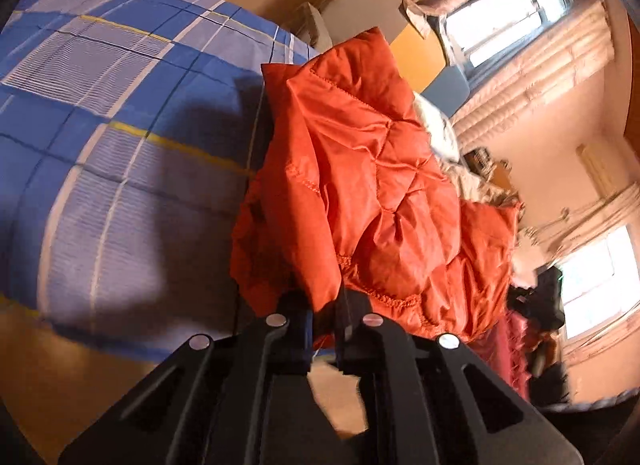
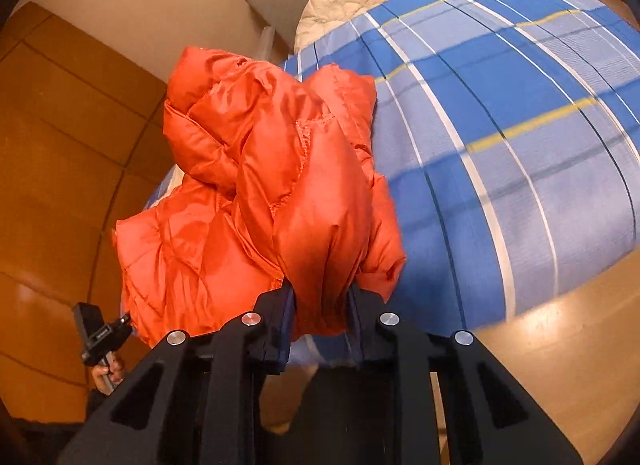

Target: Fold large clothes

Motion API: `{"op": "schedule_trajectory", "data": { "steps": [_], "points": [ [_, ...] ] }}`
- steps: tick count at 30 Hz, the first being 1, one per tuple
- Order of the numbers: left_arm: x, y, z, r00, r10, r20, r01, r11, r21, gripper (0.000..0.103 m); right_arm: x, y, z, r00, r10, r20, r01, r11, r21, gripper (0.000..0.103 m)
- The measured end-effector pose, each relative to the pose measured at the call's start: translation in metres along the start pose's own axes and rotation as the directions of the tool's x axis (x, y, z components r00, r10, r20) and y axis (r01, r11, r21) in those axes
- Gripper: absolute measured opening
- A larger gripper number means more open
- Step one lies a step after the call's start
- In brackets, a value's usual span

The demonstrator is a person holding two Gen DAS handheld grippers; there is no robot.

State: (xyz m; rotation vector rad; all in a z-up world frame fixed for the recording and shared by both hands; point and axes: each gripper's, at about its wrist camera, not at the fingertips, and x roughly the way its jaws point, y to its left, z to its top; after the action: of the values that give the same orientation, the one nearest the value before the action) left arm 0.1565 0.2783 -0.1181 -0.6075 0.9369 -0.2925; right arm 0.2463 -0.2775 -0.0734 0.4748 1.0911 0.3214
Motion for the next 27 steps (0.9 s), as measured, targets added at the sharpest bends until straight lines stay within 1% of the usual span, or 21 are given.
{"op": "schedule_trajectory", "data": {
  "steps": [1,2,3,4,5,6,7,8,9,11,14,16,17,18,20,22,23,24,26,27],
  "points": [
    [-0.003,-0.001,-0.002,0.999,0.031,0.009,-0.031,1.0,0.006,0.022,-0.001,0.002,-0.001,1.0,-0.017,0.0,0.017,1.0,-0.011,0.028],
    [-0.009,-0.003,-0.003,0.997,0.069,0.027,-0.069,0.997,0.02,0.035,-0.003,0.004,-0.002,1.0,-0.031,0.001,0.031,0.999,-0.02,0.033],
    [-0.013,-0.005,-0.003,0.996,0.08,0.044,-0.081,0.996,0.033,0.041,-0.006,0.007,0.0,0.998,-0.054,0.01,0.055,0.998,-0.032,0.04],
    [-0.019,-0.008,-0.001,0.994,0.09,0.067,-0.094,0.995,0.046,0.043,-0.008,0.009,0.002,0.997,-0.076,0.025,0.077,0.996,-0.044,0.045],
    [-0.024,-0.012,0.002,0.99,0.112,0.09,-0.119,0.991,0.066,0.047,-0.013,0.015,0.002,0.995,-0.092,0.046,0.095,0.994,-0.061,0.058],
    [-0.028,-0.018,0.005,0.985,0.131,0.112,-0.141,0.986,0.093,0.051,-0.019,0.023,0.006,0.99,-0.115,0.081,0.122,0.988,-0.093,0.063],
    [-0.032,-0.022,0.006,0.983,0.135,0.125,-0.15,0.982,0.113,0.052,-0.022,0.029,0.009,0.984,-0.142,0.103,0.154,0.981,-0.121,0.064],
    [-0.034,-0.03,0.01,0.981,0.132,0.142,-0.153,0.977,0.15,0.057,-0.025,0.04,0.012,0.975,-0.175,0.134,0.195,0.967,-0.161,0.066],
    [-0.033,-0.034,0.014,0.981,0.128,0.147,-0.152,0.974,0.171,0.062,-0.027,0.048,0.014,0.971,-0.183,0.153,0.21,0.96,-0.187,0.068],
    [-0.028,-0.043,0.023,0.98,0.128,0.154,-0.158,0.966,0.203,0.065,-0.023,0.069,0.022,0.964,-0.193,0.184,0.237,0.936,-0.259,0.068],
    [-0.014,-0.051,0.036,0.979,0.138,0.152,-0.172,0.955,0.242,0.075,-0.003,0.097,0.034,0.951,-0.232,0.207,0.295,0.884,-0.363,0.068],
    [0.0,-0.054,0.048,0.979,0.148,0.138,-0.179,0.951,0.253,0.075,0.01,0.109,0.04,0.947,-0.25,0.203,0.313,0.86,-0.404,0.068],
    [0.006,-0.054,0.053,0.978,0.159,0.133,-0.189,0.947,0.26,0.075,0.019,0.114,0.044,0.942,-0.267,0.206,0.332,0.841,-0.427,0.068],
    [0.011,-0.055,0.056,0.976,0.173,0.133,-0.203,0.944,0.26,0.076,0.03,0.12,0.048,0.934,-0.291,0.207,0.355,0.815,-0.458,0.068],
    [0.021,-0.054,0.064,0.973,0.191,0.13,-0.219,0.94,0.26,0.076,0.044,0.124,0.054,0.925,-0.32,0.206,0.38,0.791,-0.479,0.068],
    [0.027,-0.057,0.071,0.973,0.189,0.129,-0.218,0.939,0.264,0.076,0.055,0.126,0.058,0.92,-0.341,0.194,0.392,0.777,-0.492,0.068],
    [0.03,-0.057,0.074,0.974,0.187,0.126,-0.215,0.938,0.273,0.076,0.062,0.126,0.059,0.921,-0.348,0.178,0.389,0.775,-0.498,0.066],
    [0.036,-0.058,0.077,0.973,0.195,0.121,-0.222,0.932,0.285,0.076,0.067,0.125,0.061,0.922,-0.35,0.163,0.383,0.775,-0.502,0.058],
    [0.048,-0.057,0.082,0.973,0.21,0.096,-0.229,0.925,0.303,0.076,0.075,0.125,0.063,0.922,-0.357,0.151,0.383,0.774,-0.504,0.053],
    [0.053,-0.056,0.084,0.971,0.221,0.092,-0.239,0.921,0.307,0.076,0.077,0.125,0.064,0.922,-0.358,0.147,0.381,0.775,-0.504,0.047]
  ]
}}
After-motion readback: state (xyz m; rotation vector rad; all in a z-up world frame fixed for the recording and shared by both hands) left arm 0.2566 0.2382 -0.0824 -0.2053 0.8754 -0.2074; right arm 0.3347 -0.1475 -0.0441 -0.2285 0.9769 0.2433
